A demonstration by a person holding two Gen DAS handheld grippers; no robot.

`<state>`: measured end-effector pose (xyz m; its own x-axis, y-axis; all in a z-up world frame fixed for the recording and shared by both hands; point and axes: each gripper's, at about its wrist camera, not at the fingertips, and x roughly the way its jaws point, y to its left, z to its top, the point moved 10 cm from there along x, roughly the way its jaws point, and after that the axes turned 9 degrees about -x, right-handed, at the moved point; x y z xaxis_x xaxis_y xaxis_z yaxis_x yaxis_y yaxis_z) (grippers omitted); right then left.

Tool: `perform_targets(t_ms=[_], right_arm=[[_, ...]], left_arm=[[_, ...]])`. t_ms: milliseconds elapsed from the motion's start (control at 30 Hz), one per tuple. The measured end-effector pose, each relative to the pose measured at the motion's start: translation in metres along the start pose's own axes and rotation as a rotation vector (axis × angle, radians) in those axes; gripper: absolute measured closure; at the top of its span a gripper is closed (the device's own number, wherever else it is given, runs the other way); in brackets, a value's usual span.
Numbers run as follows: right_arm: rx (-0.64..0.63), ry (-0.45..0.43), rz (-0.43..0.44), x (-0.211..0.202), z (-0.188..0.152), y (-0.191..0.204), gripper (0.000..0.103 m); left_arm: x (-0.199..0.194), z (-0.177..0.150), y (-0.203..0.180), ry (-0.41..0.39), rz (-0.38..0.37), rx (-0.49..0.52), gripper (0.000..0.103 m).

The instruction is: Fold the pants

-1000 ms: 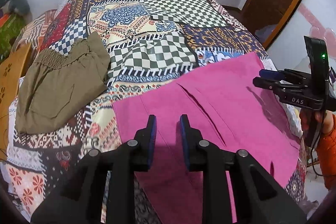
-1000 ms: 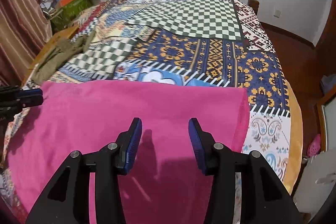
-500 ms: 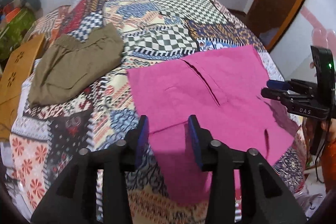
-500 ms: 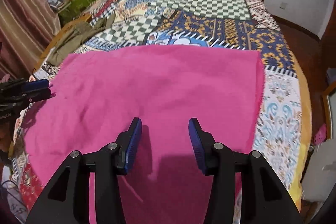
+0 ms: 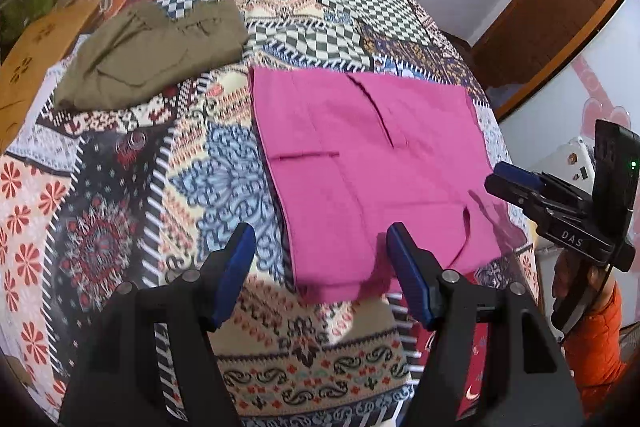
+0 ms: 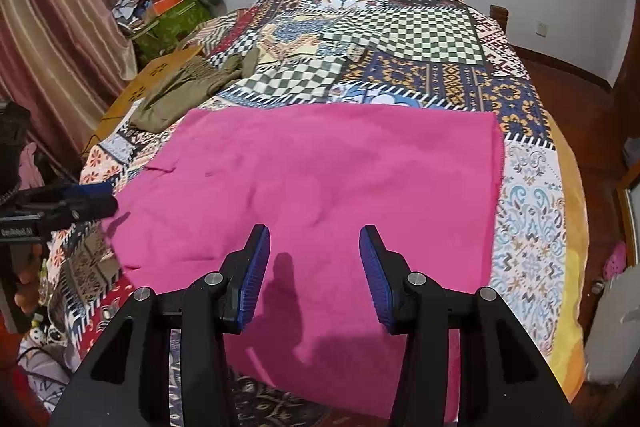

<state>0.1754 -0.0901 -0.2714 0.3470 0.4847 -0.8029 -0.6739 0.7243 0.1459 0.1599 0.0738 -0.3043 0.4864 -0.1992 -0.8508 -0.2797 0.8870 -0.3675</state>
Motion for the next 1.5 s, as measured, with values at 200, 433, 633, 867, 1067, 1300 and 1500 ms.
perform_targets(t_ms=[200,433,633,867,1067,1300,1500], right_arm=[[-0.003,0.041,0.009,0.017,-0.013,0.005,0.06],[0.035,0.041,0.046,0.022,-0.022,0.005,0.06],[0.017,0.028,0.037,0.023,-0.023,0.008,0.06],[0.004,0.019,0.023,0.021,-0.023,0.009,0.06],[-0.029,0.02,-0.004,0.021,-0.021,0.01,0.06],[-0.025,0.023,0.003,0.022,-0.022,0.009,0.06],[-0.021,0.023,0.006,0.022,-0.022,0.009,0.06]], left_arm=[[0.006,-0.018,-0.004,0.069,-0.076,-0.055,0.035],[0.003,-0.027,-0.008,0.08,-0.107,-0.078,0.032],[-0.005,-0.037,-0.005,0.101,-0.165,-0.148,0.031],[-0.003,-0.038,-0.018,0.149,-0.301,-0.245,0.03],[0.007,-0.025,-0.019,0.149,-0.367,-0.325,0.03],[0.02,-0.006,-0.019,0.12,-0.333,-0.332,0.03],[0.029,0.004,-0.026,0.071,-0.199,-0.219,0.045]])
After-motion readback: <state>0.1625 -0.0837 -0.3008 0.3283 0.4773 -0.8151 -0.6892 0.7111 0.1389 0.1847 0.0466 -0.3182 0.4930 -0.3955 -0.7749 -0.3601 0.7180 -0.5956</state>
